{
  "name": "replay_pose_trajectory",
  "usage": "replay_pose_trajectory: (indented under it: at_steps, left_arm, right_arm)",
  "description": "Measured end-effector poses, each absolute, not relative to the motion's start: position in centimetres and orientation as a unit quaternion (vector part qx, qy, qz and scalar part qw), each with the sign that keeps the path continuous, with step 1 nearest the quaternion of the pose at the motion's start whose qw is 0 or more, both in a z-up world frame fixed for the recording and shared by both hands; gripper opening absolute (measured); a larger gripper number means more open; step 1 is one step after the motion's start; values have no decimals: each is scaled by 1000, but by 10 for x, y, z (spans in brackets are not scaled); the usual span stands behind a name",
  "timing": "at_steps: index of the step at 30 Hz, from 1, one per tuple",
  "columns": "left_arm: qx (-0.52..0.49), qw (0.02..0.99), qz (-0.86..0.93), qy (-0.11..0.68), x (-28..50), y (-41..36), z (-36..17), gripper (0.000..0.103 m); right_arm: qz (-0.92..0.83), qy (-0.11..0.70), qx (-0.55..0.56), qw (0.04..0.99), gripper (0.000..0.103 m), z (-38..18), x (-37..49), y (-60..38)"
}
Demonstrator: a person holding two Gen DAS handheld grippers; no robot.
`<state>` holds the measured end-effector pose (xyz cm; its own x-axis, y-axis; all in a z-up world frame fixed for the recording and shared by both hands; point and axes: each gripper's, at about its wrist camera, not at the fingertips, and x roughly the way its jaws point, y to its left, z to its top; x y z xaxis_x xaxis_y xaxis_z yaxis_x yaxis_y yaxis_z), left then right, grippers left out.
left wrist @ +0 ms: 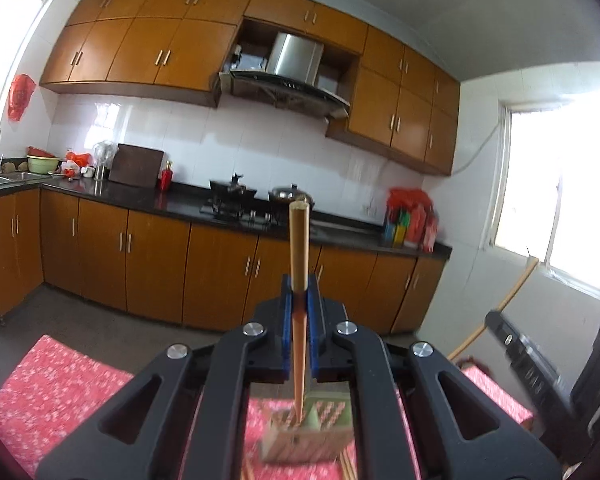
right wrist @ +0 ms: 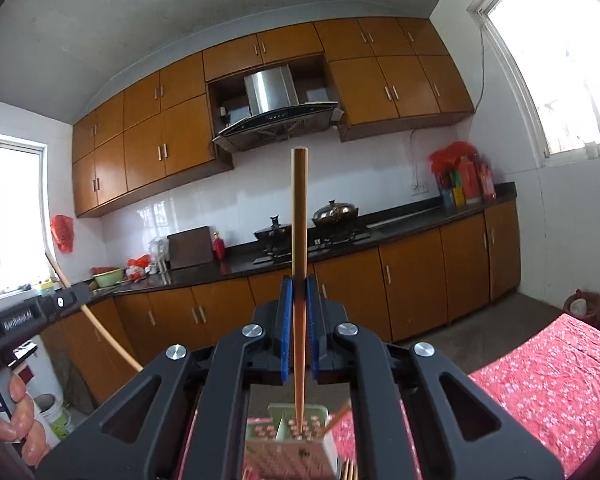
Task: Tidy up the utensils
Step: 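Raise both held chopsticks upright and drop them into the holder, opening both grippers, then grasp a third chopstick with the left gripper while the right gripper grasps one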
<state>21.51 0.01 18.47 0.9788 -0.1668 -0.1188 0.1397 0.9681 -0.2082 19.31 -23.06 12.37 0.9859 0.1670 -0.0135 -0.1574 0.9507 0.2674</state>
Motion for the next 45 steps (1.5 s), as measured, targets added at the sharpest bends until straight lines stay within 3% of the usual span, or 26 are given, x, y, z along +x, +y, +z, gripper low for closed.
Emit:
replay_pose_trajectory:
  at_steps: [11, 15, 18, 20, 28, 34, 37, 45]
  left_arm:
    - [-97, 984, -79, 129, 268, -13, 126, 8]
    - [-100, 983, -75, 136, 268, -10, 121, 20]
    - [-102, 984, -70, 130, 261, -4, 124, 24]
    - [-104, 985, -65, 125, 253, 1, 128, 24]
    - [-120, 984, -54, 123, 195, 34, 129, 34]
    - [-90, 973, -14, 211, 163, 55, 57, 37]
    - [-91, 957, 2, 277, 165, 62, 10, 37]
    - [-112, 925, 13, 362, 162, 67, -57, 37]
  right_arm:
    - [88, 98, 128, 983, 8, 77, 232, -213]
    - [89, 108, 132, 981, 9, 75, 229, -216]
    - [86, 106, 136, 981, 18, 81, 226, -220]
    - [80, 97, 135, 983, 32, 87, 217, -224]
    - [51, 100, 119, 987, 32, 88, 165, -251]
    - [47, 258, 91, 961, 32, -1, 163, -258]
    - [74, 361, 114, 923, 24, -61, 171, -252]
    - [107, 434, 109, 888, 19, -109, 175, -219]
